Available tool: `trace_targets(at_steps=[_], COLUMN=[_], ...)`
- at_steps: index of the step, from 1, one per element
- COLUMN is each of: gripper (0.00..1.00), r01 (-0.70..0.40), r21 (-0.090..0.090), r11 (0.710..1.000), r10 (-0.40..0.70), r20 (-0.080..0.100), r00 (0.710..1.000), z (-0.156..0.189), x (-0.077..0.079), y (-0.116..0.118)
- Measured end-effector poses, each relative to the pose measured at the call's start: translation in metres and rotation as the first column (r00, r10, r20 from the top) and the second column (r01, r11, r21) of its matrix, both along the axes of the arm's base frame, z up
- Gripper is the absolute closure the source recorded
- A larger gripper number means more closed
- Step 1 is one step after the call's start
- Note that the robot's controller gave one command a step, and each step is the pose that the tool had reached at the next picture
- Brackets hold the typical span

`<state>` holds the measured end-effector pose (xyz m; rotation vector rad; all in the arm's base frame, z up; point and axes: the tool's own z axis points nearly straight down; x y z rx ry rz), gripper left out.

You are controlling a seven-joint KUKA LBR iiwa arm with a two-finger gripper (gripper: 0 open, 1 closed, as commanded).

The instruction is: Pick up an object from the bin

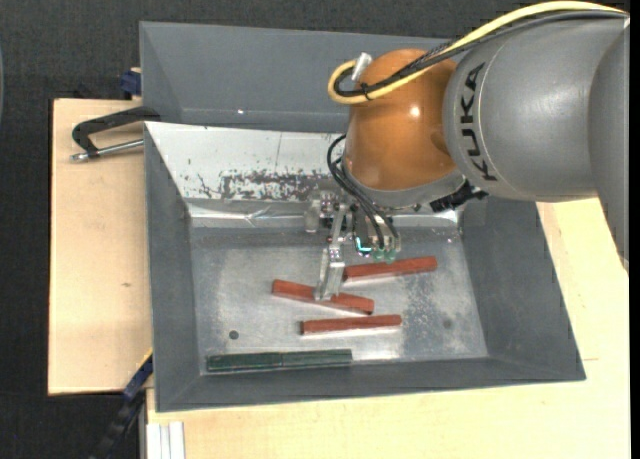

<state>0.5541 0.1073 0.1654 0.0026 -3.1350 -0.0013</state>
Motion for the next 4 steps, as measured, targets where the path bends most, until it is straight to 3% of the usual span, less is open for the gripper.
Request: trace_targets(at_steps=[1,2,3,4], gripper=[0.0,0.0,1.0,0.0], r01=[0.001,0.012,0.137,0.138], r21=[0.001,0.002,0.002,0.002], r11=[1.0,1.0,0.991,0.99], r10=[-0.001,-0.012,-0.137,-0.138], r20=[0.008,0.013,0.01,0.009], r00=[1.0,1.0,0.991,0.99], z=[0.004,-0.056,-0.093,-0.094], x=[0.002,-0.021,-0.058,-0.058], y=[0.0,-0.039,-0.01,-0.011])
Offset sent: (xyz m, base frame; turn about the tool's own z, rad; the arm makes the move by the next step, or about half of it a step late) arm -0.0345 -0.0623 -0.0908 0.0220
